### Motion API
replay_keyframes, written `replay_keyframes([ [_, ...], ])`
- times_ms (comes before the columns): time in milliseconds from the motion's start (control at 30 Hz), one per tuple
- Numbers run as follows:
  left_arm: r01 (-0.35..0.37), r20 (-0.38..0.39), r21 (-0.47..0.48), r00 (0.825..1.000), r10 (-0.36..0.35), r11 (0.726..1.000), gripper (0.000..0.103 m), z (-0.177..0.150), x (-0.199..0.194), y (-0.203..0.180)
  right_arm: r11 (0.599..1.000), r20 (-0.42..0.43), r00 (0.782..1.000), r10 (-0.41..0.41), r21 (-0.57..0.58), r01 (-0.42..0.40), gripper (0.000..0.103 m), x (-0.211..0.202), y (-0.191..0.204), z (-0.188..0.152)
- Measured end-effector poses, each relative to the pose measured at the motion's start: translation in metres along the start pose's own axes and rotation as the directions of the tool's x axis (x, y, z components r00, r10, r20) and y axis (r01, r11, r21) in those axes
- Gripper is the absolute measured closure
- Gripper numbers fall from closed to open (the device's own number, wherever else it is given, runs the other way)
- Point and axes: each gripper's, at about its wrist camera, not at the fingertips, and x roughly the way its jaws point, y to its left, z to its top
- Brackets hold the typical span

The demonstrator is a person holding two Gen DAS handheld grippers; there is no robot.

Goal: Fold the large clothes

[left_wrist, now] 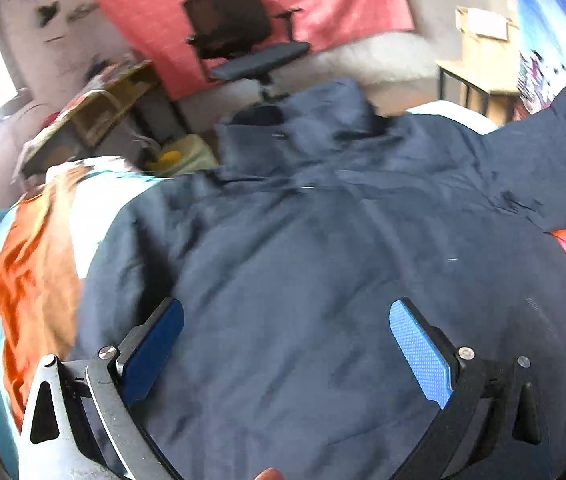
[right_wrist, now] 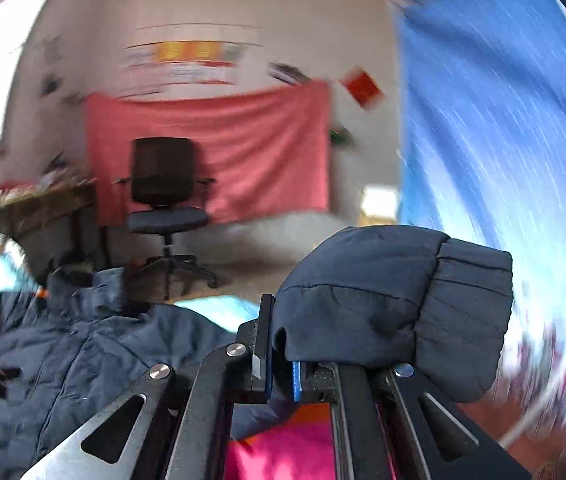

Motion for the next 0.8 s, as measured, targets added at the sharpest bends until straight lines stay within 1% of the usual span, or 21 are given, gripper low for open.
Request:
replay_keyframes([
  [67, -0.027, 0.018, -0.042, 0.999, 0.028, 0.999, 0.002, -0.01, -0.01, 0.029, 0.994, 0.007, 0.999, 0.043, -0.102, -0.042, 0.096, 0.0, 0.032, 0.013],
  [100, -0.034, 0.024, -0.063, 0.999, 0.035, 0.997, 0.002, -0.014, -0.013, 0.04, 0.979, 0.023, 0.997, 0.079, -0.188, -0.073, 0.096, -0.001, 0.061, 0.022],
  [133, -0.041, 0.029, -0.094, 0.999, 0.043, 0.995, 0.002, -0.019, -0.017, 0.054, 0.966, 0.036, 0.994, 0.101, -0.243, -0.09, 0.096, 0.0, 0.081, 0.023],
  [167, -0.043, 0.029, -0.125, 0.998, 0.047, 0.991, 0.002, -0.024, -0.02, 0.068, 0.942, 0.056, 0.989, 0.135, -0.316, -0.11, 0.096, -0.002, 0.107, 0.025],
  [200, -0.04, 0.025, -0.15, 0.999, 0.044, 0.988, 0.002, -0.028, -0.02, 0.081, 0.928, 0.065, 0.986, 0.154, -0.352, -0.121, 0.096, -0.003, 0.122, 0.024],
  [267, -0.025, 0.001, -0.214, 1.0, 0.026, 0.977, 0.002, -0.039, -0.021, 0.107, 0.883, 0.074, 0.974, 0.214, -0.441, -0.161, 0.096, -0.004, 0.171, 0.02],
  [400, -0.068, -0.033, -0.282, 0.998, 0.061, 0.957, 0.002, -0.055, -0.026, 0.147, 0.814, 0.056, 0.956, 0.289, -0.54, -0.215, 0.096, 0.001, 0.238, -0.009],
  [467, -0.071, -0.047, -0.321, 0.997, 0.059, 0.944, 0.002, -0.06, -0.026, 0.161, 0.787, 0.037, 0.953, 0.302, -0.573, -0.227, 0.096, 0.005, 0.262, -0.021],
  [500, -0.049, -0.047, -0.358, 0.998, 0.034, 0.932, 0.002, -0.064, -0.026, 0.17, 0.774, 0.015, 0.952, 0.306, -0.586, -0.24, 0.096, 0.011, 0.281, -0.033],
  [533, -0.018, -0.04, -0.396, 0.999, 0.002, 0.918, 0.002, -0.066, -0.023, 0.176, 0.77, 0.004, 0.951, 0.309, -0.588, -0.248, 0.096, 0.015, 0.29, -0.041],
  [567, 0.022, -0.025, -0.447, 0.999, -0.037, 0.894, 0.002, -0.071, -0.022, 0.182, 0.766, -0.003, 0.953, 0.302, -0.595, -0.245, 0.095, 0.021, 0.305, -0.052],
  [633, 0.056, -0.017, -0.502, 0.997, -0.075, 0.863, 0.002, -0.076, -0.018, 0.192, 0.752, -0.009, 0.959, 0.283, -0.619, -0.227, 0.088, 0.025, 0.321, -0.07],
  [667, 0.064, -0.021, -0.529, 0.996, -0.088, 0.846, 0.002, -0.078, -0.016, 0.197, 0.734, -0.032, 0.959, 0.282, -0.636, -0.237, 0.079, 0.029, 0.329, -0.08],
  [733, 0.075, -0.016, -0.57, 0.995, -0.103, 0.818, 0.002, -0.082, -0.016, 0.204, 0.707, -0.085, 0.951, 0.298, -0.65, -0.279, 0.047, 0.033, 0.337, -0.091],
  [767, 0.081, -0.005, -0.586, 0.995, -0.104, 0.806, 0.002, -0.085, -0.017, 0.206, 0.689, -0.128, 0.943, 0.308, -0.653, -0.314, 0.016, 0.036, 0.34, -0.096],
  [800, 0.085, 0.002, -0.593, 0.995, -0.104, 0.801, 0.002, -0.084, -0.018, 0.208, 0.68, -0.15, 0.936, 0.32, -0.652, -0.337, 0.013, 0.037, 0.338, -0.098],
])
